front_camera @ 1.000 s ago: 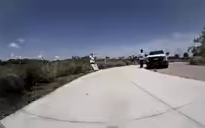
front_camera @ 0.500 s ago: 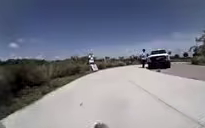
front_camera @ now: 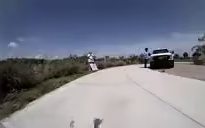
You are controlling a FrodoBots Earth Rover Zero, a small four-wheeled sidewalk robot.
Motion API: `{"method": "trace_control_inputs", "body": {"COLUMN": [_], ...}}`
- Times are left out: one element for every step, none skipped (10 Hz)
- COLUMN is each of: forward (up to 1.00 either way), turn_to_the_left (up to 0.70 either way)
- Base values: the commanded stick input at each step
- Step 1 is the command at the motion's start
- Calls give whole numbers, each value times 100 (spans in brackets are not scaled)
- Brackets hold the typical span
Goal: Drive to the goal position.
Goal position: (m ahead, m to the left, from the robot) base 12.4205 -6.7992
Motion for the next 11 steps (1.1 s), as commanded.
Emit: {"method": "trace_control_inputs", "body": {"forward": [85,85,85,85,85,85,85,85,85,85,85], "turn_to_the_left": [0,0,0,0,0,0,0,0,0,0,0]}}
